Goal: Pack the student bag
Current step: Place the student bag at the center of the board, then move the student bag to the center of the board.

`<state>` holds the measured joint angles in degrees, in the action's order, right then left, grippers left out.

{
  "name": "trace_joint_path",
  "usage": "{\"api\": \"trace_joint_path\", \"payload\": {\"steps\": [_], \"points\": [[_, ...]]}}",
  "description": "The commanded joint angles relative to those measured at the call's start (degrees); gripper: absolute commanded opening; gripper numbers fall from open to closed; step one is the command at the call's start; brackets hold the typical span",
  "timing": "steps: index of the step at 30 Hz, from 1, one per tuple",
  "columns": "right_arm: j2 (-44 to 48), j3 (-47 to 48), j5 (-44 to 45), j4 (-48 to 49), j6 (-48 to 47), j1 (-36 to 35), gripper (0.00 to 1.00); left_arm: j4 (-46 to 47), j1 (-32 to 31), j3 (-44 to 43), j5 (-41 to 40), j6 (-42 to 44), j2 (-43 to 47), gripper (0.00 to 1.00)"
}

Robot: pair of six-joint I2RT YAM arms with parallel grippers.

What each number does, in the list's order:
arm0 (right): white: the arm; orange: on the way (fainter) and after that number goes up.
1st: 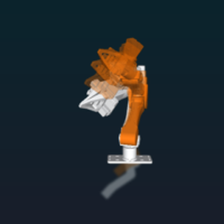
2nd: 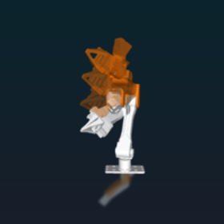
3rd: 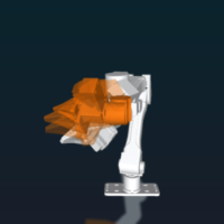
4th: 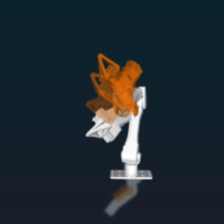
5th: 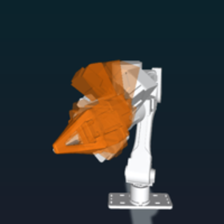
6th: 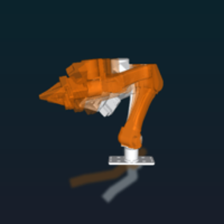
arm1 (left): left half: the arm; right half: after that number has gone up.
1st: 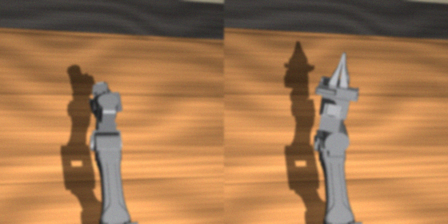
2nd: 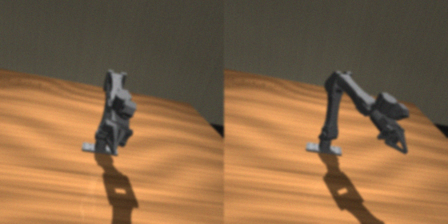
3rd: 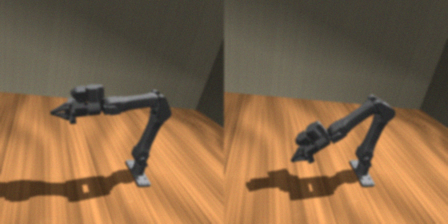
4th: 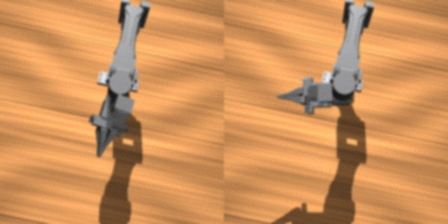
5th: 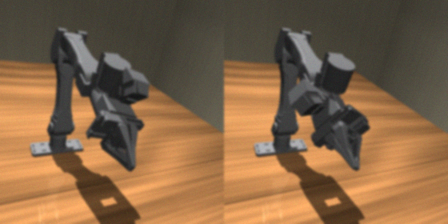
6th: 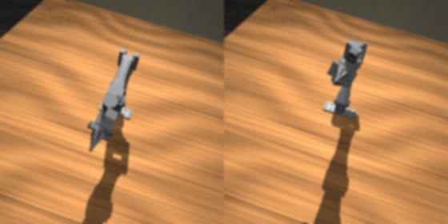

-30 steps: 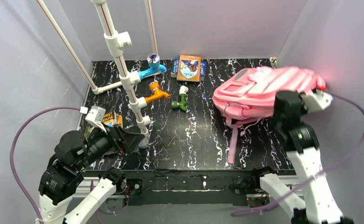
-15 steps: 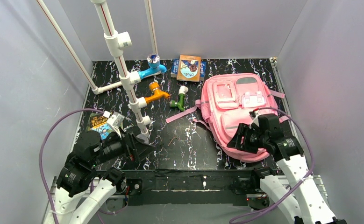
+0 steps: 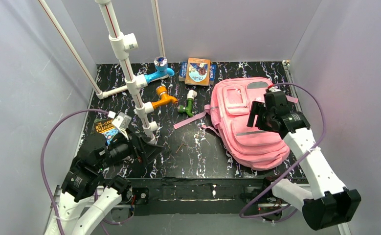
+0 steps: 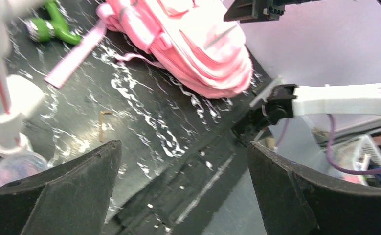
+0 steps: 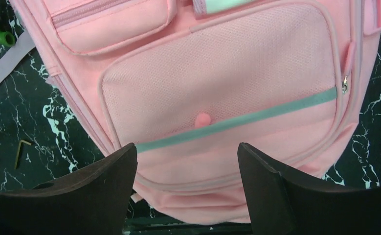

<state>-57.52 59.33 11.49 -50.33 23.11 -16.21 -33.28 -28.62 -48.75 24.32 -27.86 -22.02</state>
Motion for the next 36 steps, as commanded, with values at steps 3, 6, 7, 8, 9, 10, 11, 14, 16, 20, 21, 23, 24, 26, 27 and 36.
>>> {"api": "trace_joint_path", "payload": {"steps": [3, 6, 7, 8, 9, 10, 11, 14, 16, 20, 21, 23, 24, 26, 27, 36], "points": [[-5.0, -1.5, 1.0, 10.5, -0.2, -0.1, 0.83, 5.7, -0.6, -6.4, -8.2, 13.5, -6.0, 0.99], [-6.8, 0.2, 5.2, 10.2, -0.4, 0.2, 0.86, 9.5, -2.1, -8.9, -7.2, 16.6, -9.6, 0.99], [-7.2, 0.8, 7.3, 10.0, -0.5, 0.7, 0.88, 9.9, -3.4, -9.1, -8.0, 17.6, -10.6, 0.99], [-7.5, 1.5, 8.9, 9.6, -0.5, 1.4, 0.90, 10.3, -5.0, -9.3, -9.0, 19.0, -11.5, 0.99], [-8.0, 2.1, 9.8, 9.2, -0.6, 2.5, 0.92, 10.5, -7.3, -9.3, -10.5, 20.3, -12.4, 0.99], [-8.6, 2.6, 10.9, 8.8, -0.7, 3.6, 0.92, 10.5, -10.2, -9.3, -12.7, 21.5, -13.4, 0.99], [-9.4, 3.1, 12.7, 8.0, -0.4, 4.9, 0.94, 10.6, -13.4, -9.3, -15.5, 22.7, -14.3, 0.99], [-11.2, 3.1, 14.6, 5.4, 0.8, 10.5, 0.98, 11.7, -25.1, -9.7, -24.5, 25.3, -17.2, 0.99], [-11.1, 1.3, 10.0, 5.2, 1.2, 16.0, 0.98, 12.6, -32.6, -10.1, -30.9, 26.2, -19.7, 0.99], [-10.1, -5.7, -2.8, 8.1, -0.5, 20.8, 0.99, 16.3, -42.5, -10.2, -35.7, 24.8, -25.1, 0.99], [-10.4, -7.1, -7.7, 8.5, -2.2, 20.5, 0.98, 17.1, -44.3, -10.4, -36.9, 23.7, -26.7, 0.99], [-11.9, -8.8, -16.4, 8.1, -4.4, 18.1, 0.98, 18.9, -47.0, -10.9, -38.8, 21.5, -30.4, 0.99], [-12.5, -9.1, -17.0, 8.0, -4.4, 13.4, 0.98, 19.5, -48.0, -11.4, -38.9, 20.5, -32.4, 0.99], [-13.4, -7.5, -10.9, 7.0, -1.4, -2.0, 0.98, 20.3, -50.2, -12.5, -40.1, 18.6, -36.9, 0.99], [-13.4, -6.1, -7.1, 6.3, 1.7, -6.8, 0.98, 20.8, -51.1, -13.0, -41.1, 17.8, -39.9, 0.99], [-4.8, 0.0, -0.6, 2.8, 7.9, -5.0, 0.98, 21.3, -52.1, -15.1, -40.0, 11.1, -48.5, 0.99]]}}
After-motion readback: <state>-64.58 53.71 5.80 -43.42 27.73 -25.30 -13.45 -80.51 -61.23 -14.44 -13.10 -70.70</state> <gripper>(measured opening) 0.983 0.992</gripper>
